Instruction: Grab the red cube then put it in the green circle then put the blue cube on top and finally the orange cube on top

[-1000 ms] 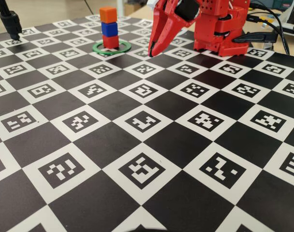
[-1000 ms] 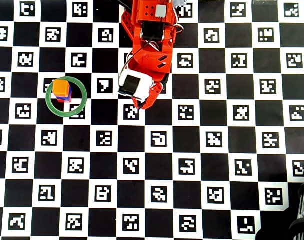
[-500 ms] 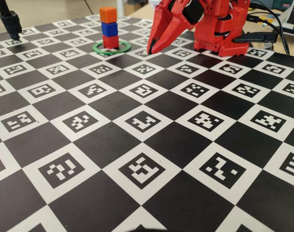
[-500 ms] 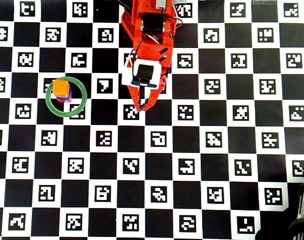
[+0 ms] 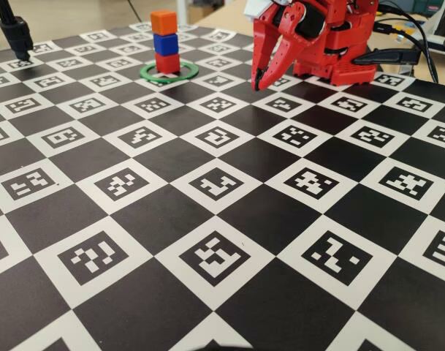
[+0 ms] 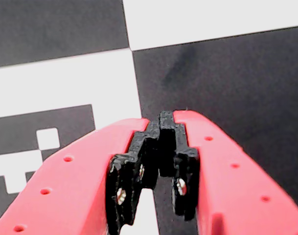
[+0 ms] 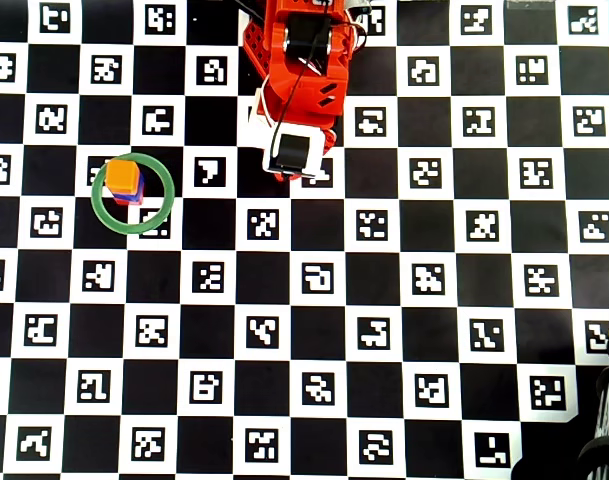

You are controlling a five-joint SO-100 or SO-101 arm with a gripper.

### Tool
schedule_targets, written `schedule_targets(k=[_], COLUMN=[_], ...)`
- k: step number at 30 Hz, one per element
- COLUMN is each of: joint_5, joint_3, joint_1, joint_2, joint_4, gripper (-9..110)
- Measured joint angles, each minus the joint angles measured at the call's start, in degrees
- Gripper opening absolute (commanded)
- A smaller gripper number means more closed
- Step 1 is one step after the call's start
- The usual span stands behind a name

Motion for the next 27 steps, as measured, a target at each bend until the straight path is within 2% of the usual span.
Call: schedule_targets(k=[27], joint_5=[-0.53], joint_3=[0.00], joint_1=[-0.53], joint_2=[0.00], joint_4=[0.35], gripper=[-6])
